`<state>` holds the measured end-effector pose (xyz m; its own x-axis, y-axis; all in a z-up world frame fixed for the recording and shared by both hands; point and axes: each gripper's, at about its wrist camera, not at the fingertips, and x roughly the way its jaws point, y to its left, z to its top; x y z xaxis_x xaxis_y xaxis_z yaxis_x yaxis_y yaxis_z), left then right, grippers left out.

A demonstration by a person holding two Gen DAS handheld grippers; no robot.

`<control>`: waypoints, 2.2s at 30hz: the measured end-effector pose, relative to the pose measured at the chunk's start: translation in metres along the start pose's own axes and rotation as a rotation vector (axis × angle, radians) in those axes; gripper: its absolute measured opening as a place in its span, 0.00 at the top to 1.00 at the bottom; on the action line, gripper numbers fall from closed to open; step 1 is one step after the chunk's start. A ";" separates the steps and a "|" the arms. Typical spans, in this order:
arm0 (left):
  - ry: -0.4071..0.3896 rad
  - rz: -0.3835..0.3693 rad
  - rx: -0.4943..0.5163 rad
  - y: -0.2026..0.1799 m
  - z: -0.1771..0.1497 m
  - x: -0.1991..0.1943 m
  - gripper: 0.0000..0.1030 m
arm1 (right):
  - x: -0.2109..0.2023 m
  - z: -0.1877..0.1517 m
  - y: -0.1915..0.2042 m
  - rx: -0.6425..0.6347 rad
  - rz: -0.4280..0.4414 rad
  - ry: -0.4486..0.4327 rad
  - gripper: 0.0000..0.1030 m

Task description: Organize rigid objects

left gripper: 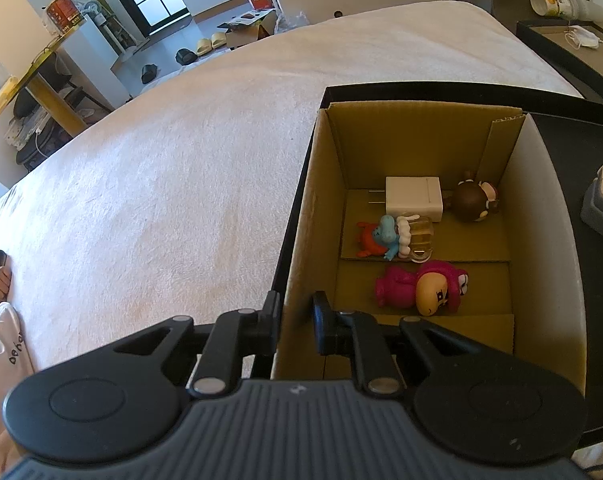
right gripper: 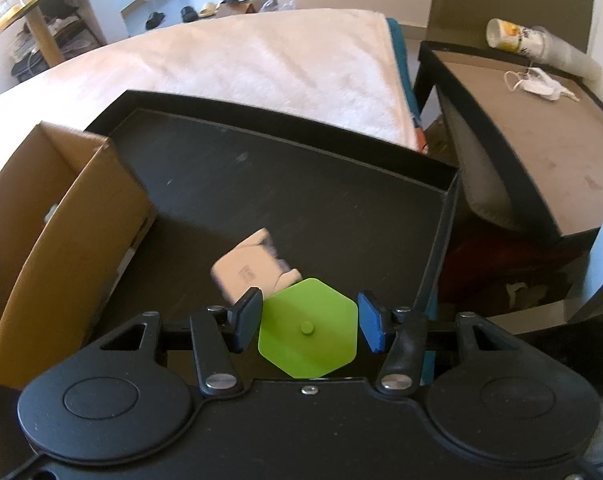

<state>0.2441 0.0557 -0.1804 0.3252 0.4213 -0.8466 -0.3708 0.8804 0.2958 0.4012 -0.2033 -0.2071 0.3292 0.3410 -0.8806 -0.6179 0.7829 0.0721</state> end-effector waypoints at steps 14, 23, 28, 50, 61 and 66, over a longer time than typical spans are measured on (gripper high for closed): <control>0.005 -0.004 -0.014 0.002 0.001 0.000 0.85 | 0.024 -0.004 0.017 -0.067 -0.002 0.088 0.49; 0.002 -0.005 -0.010 0.001 0.001 0.001 0.85 | 0.016 -0.007 0.024 -0.114 -0.018 0.084 0.50; 0.001 -0.005 -0.012 0.001 0.000 0.001 0.85 | -0.003 -0.004 0.032 -0.136 -0.028 0.018 0.50; -0.013 -0.059 -0.022 0.010 -0.002 0.001 0.86 | -0.057 0.020 0.088 -0.163 0.034 -0.165 0.50; -0.025 -0.103 -0.037 0.017 -0.004 0.001 0.88 | -0.066 0.035 0.117 -0.155 -0.016 -0.206 0.50; -0.031 -0.117 -0.041 0.019 -0.005 0.002 0.88 | -0.073 0.042 0.124 -0.143 -0.010 -0.230 0.50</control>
<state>0.2332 0.0722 -0.1782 0.3944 0.3234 -0.8601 -0.3640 0.9144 0.1769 0.3308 -0.1088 -0.1143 0.4791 0.4558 -0.7501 -0.7029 0.7110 -0.0169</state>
